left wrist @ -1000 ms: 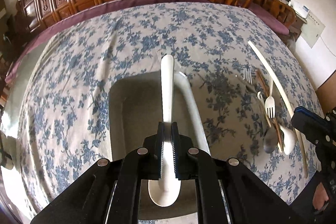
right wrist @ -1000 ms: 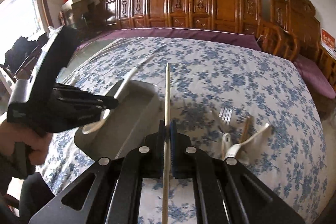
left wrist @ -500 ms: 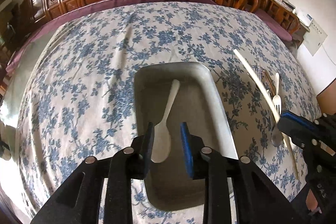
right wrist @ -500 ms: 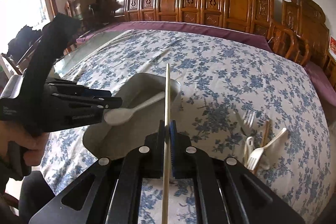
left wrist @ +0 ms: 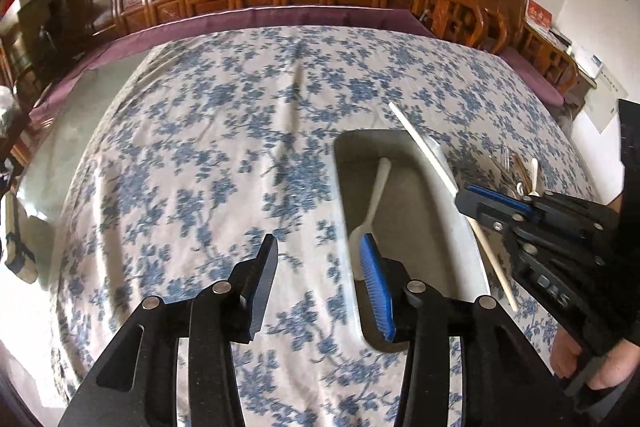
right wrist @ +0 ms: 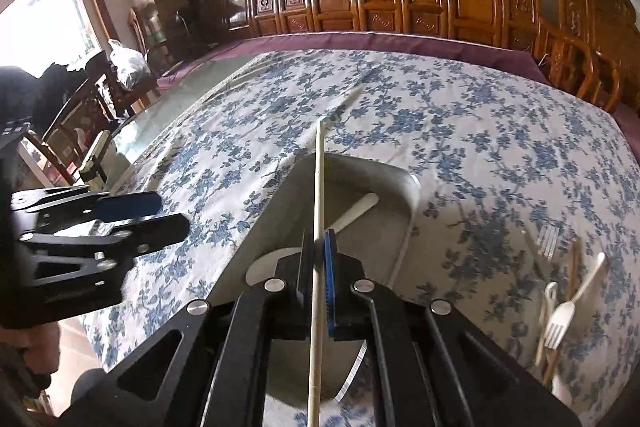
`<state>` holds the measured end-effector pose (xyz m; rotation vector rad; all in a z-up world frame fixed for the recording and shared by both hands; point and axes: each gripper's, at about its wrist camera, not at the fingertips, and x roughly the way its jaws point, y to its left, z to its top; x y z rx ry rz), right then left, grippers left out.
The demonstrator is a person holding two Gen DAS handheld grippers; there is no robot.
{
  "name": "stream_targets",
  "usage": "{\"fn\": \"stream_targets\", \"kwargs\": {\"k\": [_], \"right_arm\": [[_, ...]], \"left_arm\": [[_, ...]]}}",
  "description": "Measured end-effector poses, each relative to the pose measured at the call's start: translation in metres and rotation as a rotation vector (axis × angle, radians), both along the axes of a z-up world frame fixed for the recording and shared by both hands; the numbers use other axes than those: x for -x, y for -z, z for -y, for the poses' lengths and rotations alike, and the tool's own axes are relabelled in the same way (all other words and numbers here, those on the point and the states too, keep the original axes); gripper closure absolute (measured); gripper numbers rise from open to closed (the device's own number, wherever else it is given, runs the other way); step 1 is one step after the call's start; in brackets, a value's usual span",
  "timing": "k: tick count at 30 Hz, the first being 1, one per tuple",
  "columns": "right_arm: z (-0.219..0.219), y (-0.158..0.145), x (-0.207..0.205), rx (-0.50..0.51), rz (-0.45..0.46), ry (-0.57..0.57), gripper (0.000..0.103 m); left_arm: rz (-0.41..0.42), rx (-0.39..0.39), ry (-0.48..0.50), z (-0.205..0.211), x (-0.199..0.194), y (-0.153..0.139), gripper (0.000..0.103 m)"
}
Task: Organize utensils
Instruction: 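Carry the spoon into the metal tray with the left tool while the right tool drops the chopstick there, then move the right tool back to the utensil pile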
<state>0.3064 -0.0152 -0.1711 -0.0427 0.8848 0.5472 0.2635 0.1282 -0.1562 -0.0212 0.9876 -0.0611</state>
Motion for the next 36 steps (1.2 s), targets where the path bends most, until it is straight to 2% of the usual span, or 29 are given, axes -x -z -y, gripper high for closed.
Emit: {"fn": "stream_targets", "kwargs": {"k": [9, 11, 16, 19, 23, 30, 31, 33, 36], "right_arm": [[-0.014, 0.018, -0.012, 0.025, -0.011, 0.027, 0.096], [-0.013, 0.021, -0.011, 0.011, -0.021, 0.031, 0.096], [-0.013, 0.023, -0.005, 0.002, -0.027, 0.004, 0.096], [-0.007, 0.015, 0.003, -0.007, -0.003, -0.014, 0.096], [0.019, 0.001, 0.017, -0.008, 0.033, -0.016, 0.096], [0.091, -0.020, 0.045, 0.014, 0.084, 0.034, 0.095], [0.101, -0.022, 0.048, 0.019, 0.090, 0.044, 0.093], [0.122, -0.025, 0.051, 0.030, 0.097, 0.062, 0.082], [0.150, -0.028, 0.052, 0.069, 0.120, 0.096, 0.082]], "left_arm": [[0.018, 0.002, -0.013, -0.013, 0.011, -0.010, 0.059], [0.029, -0.005, -0.012, -0.013, 0.013, -0.012, 0.051], [0.054, -0.033, -0.019, -0.008, 0.016, -0.018, 0.046], [0.066, -0.028, -0.020, -0.003, 0.018, -0.021, 0.039], [0.088, -0.022, -0.006, 0.010, 0.023, -0.026, 0.030], [0.132, -0.024, 0.043, 0.044, 0.029, -0.031, 0.018], [0.137, -0.017, 0.049, 0.051, 0.030, -0.032, 0.011], [0.152, 0.005, 0.068, 0.062, 0.031, -0.032, 0.008], [0.145, 0.010, 0.098, 0.084, 0.031, -0.028, 0.008]]}}
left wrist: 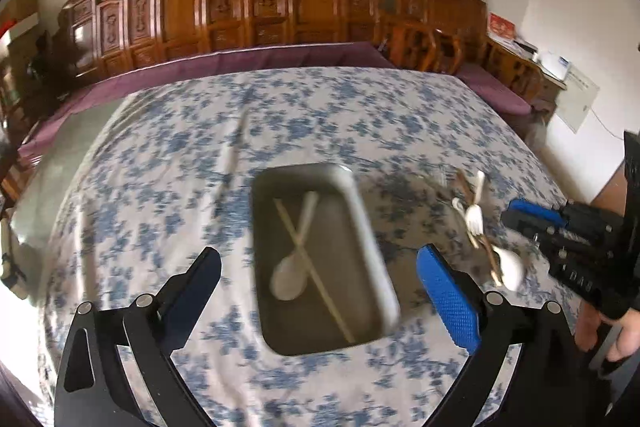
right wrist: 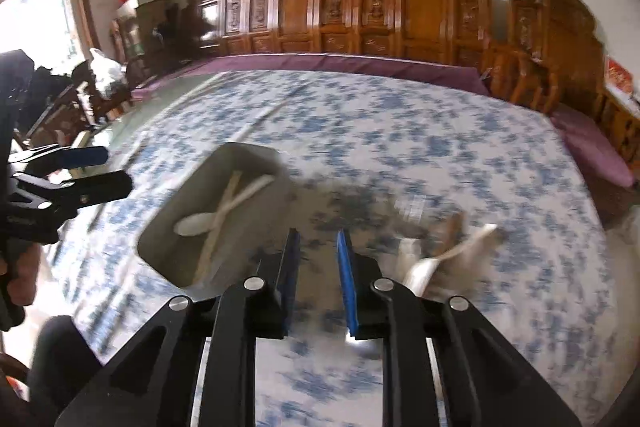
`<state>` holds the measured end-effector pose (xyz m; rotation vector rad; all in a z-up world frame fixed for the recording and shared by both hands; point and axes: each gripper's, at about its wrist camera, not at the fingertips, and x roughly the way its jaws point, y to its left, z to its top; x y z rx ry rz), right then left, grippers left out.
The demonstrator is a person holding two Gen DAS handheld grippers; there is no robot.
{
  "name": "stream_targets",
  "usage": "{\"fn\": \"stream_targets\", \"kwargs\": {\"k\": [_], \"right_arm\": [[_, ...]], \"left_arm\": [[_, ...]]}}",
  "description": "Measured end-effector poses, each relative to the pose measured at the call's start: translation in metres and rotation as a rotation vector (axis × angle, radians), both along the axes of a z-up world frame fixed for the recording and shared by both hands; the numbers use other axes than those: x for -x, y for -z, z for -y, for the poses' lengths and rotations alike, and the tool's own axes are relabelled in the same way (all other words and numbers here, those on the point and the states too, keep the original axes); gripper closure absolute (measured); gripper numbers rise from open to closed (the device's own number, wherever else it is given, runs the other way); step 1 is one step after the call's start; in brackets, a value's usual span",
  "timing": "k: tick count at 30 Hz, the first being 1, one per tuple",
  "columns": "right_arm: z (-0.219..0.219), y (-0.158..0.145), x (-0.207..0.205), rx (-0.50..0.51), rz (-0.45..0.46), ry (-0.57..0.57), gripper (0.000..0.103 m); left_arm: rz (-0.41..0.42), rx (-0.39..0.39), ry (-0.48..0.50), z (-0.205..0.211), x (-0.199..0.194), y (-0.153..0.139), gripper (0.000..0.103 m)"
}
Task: Organize utensils
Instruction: 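Move the right tool back to the utensil pile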
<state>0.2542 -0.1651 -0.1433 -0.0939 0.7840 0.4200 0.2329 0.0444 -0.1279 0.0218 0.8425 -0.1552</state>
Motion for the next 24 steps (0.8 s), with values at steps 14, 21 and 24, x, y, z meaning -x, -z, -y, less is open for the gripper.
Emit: {"fn": "stream_targets", "kwargs": {"k": [14, 21, 24], "right_arm": [[0.083, 0.043, -0.005, 0.016, -0.016, 0.083, 0.068], [0.086, 0.065, -0.023, -0.033, -0.091, 0.086, 0.068], [0.081, 0.073, -0.036, -0.035, -0.113, 0.075, 0.068]], "left_arm": [[-0.087, 0.068, 0.136, 0.089, -0.005, 0.042, 0.008], [-0.122, 0.051, 0.162, 0.115, -0.016, 0.066, 0.008], [-0.135, 0.053, 0.156, 0.119, -0.021, 0.073, 0.008]]}}
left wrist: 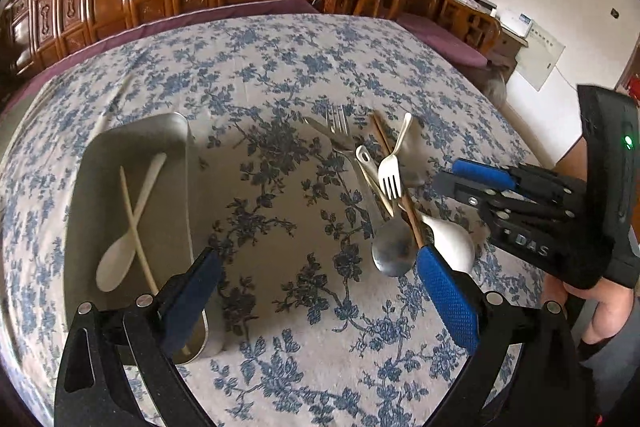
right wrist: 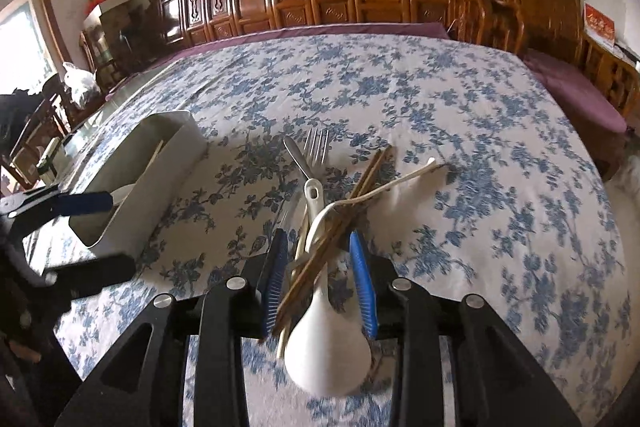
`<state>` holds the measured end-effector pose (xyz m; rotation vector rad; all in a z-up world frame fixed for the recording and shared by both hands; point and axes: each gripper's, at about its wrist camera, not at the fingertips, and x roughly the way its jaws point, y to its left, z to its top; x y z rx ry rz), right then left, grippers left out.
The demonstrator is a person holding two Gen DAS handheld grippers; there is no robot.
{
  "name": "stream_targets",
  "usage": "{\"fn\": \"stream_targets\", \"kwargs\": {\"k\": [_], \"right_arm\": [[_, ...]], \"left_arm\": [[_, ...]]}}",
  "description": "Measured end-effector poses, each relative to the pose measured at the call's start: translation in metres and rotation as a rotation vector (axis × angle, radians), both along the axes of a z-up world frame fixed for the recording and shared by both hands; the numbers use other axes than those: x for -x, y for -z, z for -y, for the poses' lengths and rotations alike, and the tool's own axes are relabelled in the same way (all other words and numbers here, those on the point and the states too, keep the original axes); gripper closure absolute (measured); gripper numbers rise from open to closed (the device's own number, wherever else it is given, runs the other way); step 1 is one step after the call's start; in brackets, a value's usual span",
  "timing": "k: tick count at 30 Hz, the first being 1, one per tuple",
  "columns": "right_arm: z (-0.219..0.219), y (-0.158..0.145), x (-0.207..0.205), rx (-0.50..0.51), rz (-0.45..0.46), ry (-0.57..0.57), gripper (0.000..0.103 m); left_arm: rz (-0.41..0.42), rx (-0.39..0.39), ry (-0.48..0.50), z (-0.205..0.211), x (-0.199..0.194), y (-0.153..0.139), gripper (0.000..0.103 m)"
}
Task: Organize utensils
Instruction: 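Move the right tool back to the utensil pile, then lift a white plastic fork with the right tool while the left tool grasps the metal spoon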
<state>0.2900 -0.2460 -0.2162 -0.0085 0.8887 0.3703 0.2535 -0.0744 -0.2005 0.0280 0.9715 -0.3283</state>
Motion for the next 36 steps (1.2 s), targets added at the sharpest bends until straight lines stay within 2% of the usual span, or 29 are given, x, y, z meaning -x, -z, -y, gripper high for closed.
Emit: {"fn": "stream_targets", "kwargs": {"k": [4, 6, 10, 14, 18, 27, 33, 36], "right_arm": [[-0.009, 0.012, -0.018, -0.011, -0.035, -0.016, 0.068], [-0.012, 0.015, -0.025, -0.024, -0.045, -0.021, 0.075], [-0.016, 0.024, -0.040, -0.007, -0.079, -0.003, 0.079], [-0.014, 0.030, -0.047, -0.025, -0.101, -0.001, 0.093], [-0.006, 0.030, -0.048, -0.064, -0.107, 0.005, 0.098], [0.027, 0.002, -0.021, -0.136, -0.041, 0.030, 0.100], [0.046, -0.010, -0.010, -0.114, 0.007, 0.052, 0.100], [0.055, -0.007, -0.005, -0.092, 0.003, 0.068, 0.100]], "left_arm": [[-0.017, -0.001, 0.004, 0.004, -0.001, 0.006, 0.008], [-0.022, 0.001, 0.008, 0.005, 0.000, 0.008, 0.008], [-0.029, -0.005, 0.013, 0.008, 0.001, 0.011, 0.008], [-0.038, -0.014, 0.008, 0.006, 0.002, 0.014, 0.008], [-0.045, -0.021, 0.001, 0.005, 0.003, 0.016, 0.008], [-0.061, -0.039, 0.006, 0.018, -0.003, 0.026, 0.008], [-0.071, -0.038, 0.025, 0.039, -0.012, 0.035, 0.008], [-0.084, -0.042, 0.048, 0.050, -0.017, 0.038, 0.020]]}}
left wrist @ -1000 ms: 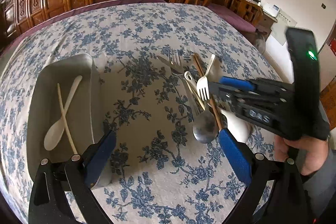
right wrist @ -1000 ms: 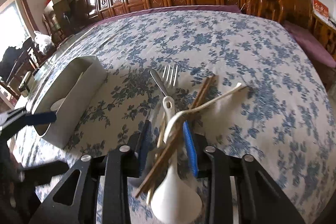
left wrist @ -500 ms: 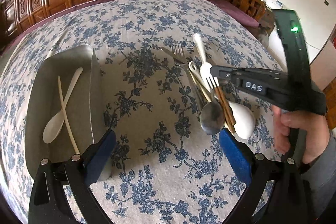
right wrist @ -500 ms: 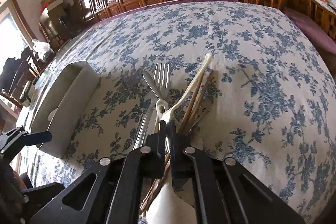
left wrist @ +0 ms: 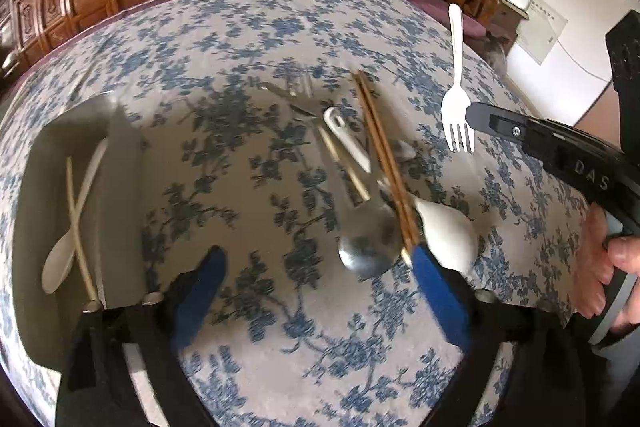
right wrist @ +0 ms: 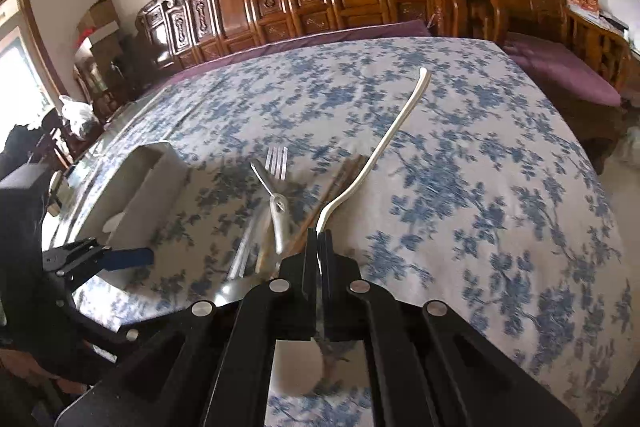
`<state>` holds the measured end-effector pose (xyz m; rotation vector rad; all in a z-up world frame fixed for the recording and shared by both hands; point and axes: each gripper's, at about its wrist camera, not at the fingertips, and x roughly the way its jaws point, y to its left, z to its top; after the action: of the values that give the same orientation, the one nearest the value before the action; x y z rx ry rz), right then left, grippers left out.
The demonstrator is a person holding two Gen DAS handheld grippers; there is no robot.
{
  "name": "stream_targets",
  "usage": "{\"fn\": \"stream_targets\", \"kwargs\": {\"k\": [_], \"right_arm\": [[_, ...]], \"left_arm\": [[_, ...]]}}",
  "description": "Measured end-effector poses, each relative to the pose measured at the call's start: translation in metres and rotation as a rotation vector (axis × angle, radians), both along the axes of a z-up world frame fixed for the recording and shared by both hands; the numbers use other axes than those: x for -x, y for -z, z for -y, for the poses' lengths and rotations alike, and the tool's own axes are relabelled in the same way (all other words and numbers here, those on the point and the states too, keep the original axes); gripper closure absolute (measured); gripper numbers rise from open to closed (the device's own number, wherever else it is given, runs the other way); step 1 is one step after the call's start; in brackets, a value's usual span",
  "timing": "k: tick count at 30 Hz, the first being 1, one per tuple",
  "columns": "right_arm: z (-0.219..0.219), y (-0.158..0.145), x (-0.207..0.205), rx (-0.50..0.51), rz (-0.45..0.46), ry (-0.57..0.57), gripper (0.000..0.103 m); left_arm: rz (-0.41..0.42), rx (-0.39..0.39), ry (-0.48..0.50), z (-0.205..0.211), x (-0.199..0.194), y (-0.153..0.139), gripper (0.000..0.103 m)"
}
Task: Organize utensils
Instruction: 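Lift a white plastic fork with the right tool while the left tool grasps the metal spoon, then carry the metal spoon to the tray with the left tool while the right tool carries the fork there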
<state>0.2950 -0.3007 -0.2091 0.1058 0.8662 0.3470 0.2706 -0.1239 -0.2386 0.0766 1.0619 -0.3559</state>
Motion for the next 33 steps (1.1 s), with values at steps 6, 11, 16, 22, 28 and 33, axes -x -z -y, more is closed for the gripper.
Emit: {"fn": "stream_targets", "kwargs": {"k": [6, 11, 16, 22, 28, 33], "right_arm": [[0.010, 0.006, 0.001, -0.001, -0.014, 0.020, 0.100], [0.012, 0.012, -0.001, 0.012, -0.023, 0.023, 0.100], [0.012, 0.012, -0.001, 0.013, -0.023, 0.023, 0.100], [0.012, 0.013, -0.002, 0.010, -0.018, 0.021, 0.100], [0.013, 0.010, -0.001, 0.006, -0.010, 0.017, 0.100], [0.014, 0.009, -0.001, 0.002, -0.006, 0.014, 0.100]], "left_arm": [[-0.032, 0.033, 0.036, 0.017, -0.018, 0.006, 0.051], [-0.054, 0.020, 0.085, 0.034, -0.027, 0.011, 0.078], [-0.075, -0.021, 0.113, 0.047, -0.035, 0.015, 0.082], [-0.102, -0.115, 0.137, 0.062, -0.041, 0.018, 0.081], [-0.100, -0.189, 0.144, 0.069, -0.042, 0.018, 0.097], [-0.072, -0.167, 0.114, 0.061, -0.043, 0.008, 0.098]]}}
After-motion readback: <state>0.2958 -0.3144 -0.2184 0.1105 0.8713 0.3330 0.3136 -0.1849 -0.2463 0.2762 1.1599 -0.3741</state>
